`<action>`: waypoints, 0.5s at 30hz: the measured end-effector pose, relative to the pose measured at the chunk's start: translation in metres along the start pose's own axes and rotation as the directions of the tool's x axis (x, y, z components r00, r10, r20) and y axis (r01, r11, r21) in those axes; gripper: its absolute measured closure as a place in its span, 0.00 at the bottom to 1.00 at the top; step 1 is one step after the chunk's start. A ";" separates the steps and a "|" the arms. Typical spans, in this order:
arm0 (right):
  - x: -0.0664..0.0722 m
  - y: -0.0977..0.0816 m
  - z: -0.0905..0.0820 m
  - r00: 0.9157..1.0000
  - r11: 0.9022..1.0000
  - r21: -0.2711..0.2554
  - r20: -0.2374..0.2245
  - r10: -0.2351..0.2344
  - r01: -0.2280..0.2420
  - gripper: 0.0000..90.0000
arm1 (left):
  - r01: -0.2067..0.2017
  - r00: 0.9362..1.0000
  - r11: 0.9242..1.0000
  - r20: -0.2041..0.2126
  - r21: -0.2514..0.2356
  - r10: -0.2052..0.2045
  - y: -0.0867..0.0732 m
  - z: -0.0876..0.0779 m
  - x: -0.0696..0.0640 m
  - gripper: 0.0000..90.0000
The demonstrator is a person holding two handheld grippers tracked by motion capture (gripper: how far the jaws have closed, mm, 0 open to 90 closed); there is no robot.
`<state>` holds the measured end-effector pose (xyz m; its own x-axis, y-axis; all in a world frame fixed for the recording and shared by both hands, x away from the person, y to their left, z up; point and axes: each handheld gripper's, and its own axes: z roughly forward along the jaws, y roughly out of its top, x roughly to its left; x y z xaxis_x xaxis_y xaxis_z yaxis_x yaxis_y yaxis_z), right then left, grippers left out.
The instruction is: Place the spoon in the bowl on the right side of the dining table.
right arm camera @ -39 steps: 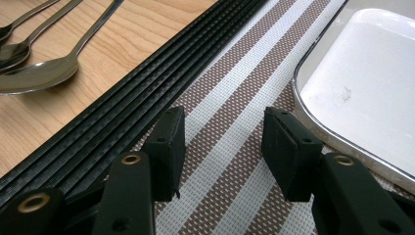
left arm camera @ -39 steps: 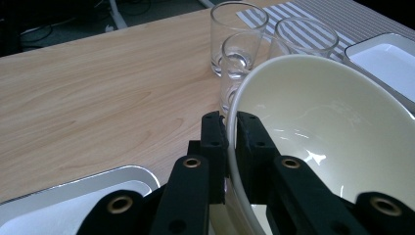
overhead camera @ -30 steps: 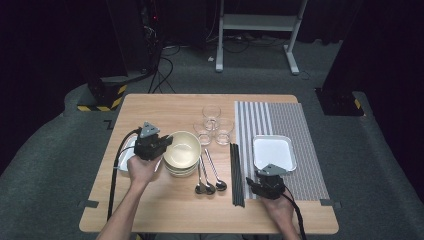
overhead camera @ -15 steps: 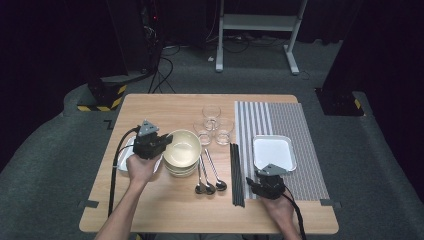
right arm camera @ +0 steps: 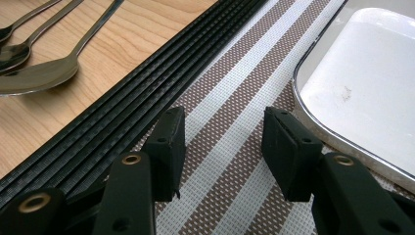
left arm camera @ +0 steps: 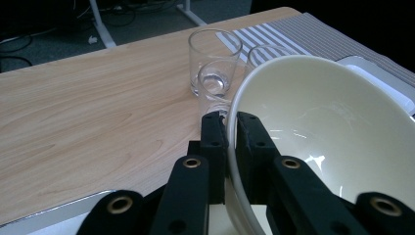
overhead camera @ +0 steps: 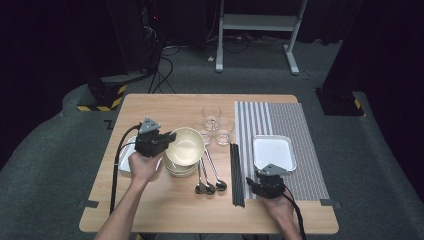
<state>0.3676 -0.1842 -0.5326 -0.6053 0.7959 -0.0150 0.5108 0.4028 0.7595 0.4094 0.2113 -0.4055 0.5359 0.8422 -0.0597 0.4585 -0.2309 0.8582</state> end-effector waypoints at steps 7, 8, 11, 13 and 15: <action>0.000 0.000 0.000 1.000 1.000 -0.001 0.000 0.002 -0.002 0.57 | -0.004 1.000 1.000 0.015 -0.002 0.004 0.004 0.001 -0.003 0.92; 0.000 0.000 0.000 1.000 1.000 -0.001 -0.001 0.002 -0.002 0.57 | -0.008 1.000 1.000 0.017 -0.002 0.008 0.006 0.001 -0.004 0.92; -0.001 0.000 0.000 1.000 1.000 -0.001 -0.003 0.011 -0.011 0.57 | -0.007 1.000 1.000 0.028 -0.007 0.007 0.008 0.002 -0.006 0.92; -0.001 0.000 0.000 1.000 1.000 -0.002 -0.005 0.013 -0.013 0.57 | -0.011 0.999 1.000 0.032 -0.009 0.011 0.010 0.003 -0.008 0.92; -0.001 0.000 0.000 1.000 1.000 -0.001 -0.003 0.011 -0.011 0.57 | -0.015 0.999 1.000 0.038 -0.010 0.015 0.012 0.004 -0.010 0.92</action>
<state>0.3680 -0.1849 -0.5325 -0.6015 0.7988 -0.0044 0.5170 0.3935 0.7601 0.4123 0.1986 -0.3968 0.5696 0.8193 -0.0660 0.4435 -0.2387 0.8639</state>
